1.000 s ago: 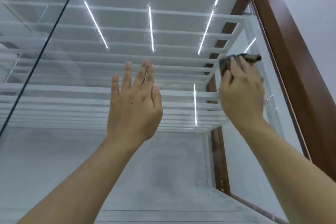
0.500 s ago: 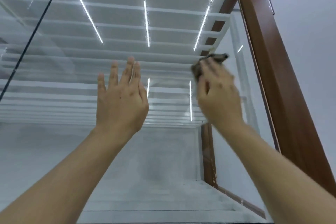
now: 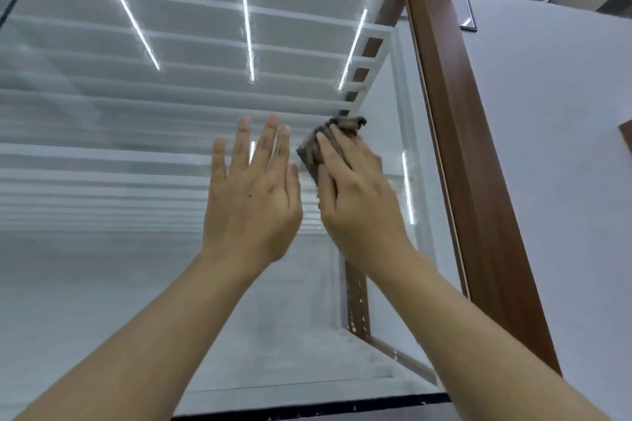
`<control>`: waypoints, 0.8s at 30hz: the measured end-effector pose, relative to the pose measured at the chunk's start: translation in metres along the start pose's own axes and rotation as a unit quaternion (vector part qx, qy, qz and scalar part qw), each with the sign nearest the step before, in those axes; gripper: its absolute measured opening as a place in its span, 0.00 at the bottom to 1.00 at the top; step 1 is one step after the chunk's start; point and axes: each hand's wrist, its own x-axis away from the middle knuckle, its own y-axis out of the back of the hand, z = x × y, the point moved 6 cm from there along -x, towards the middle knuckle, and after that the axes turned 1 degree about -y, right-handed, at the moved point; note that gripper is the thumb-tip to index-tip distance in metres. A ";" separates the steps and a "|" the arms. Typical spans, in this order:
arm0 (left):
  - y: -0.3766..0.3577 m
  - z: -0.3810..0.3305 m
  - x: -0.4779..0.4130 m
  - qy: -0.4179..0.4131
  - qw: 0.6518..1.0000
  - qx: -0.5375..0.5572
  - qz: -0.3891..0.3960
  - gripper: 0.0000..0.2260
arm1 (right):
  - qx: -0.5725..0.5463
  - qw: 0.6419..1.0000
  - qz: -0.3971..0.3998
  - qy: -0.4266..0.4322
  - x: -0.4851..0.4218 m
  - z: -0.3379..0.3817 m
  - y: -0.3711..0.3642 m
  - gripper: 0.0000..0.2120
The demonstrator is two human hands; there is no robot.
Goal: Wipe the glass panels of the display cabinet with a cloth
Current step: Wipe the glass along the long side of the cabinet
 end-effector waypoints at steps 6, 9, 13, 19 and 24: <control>-0.002 0.000 0.001 0.003 1.000 -0.003 -0.003 0.28 | 0.041 0.985 -0.054 -0.157 -0.023 -0.074 0.031 0.22; -0.002 0.000 0.001 0.002 1.000 -0.004 -0.004 0.28 | 0.018 0.988 -0.054 -0.143 -0.052 -0.060 0.022 0.22; -0.002 0.000 0.002 0.000 1.000 -0.002 -0.007 0.28 | 0.008 0.998 -0.033 -0.052 0.025 -0.036 0.019 0.22; -0.003 0.000 0.003 0.004 1.000 0.002 -0.007 0.28 | 0.028 0.990 -0.061 -0.127 -0.023 -0.078 0.030 0.21; -0.002 0.000 0.002 0.003 1.000 0.003 -0.004 0.28 | 0.004 0.991 -0.050 -0.122 -0.027 -0.074 0.029 0.22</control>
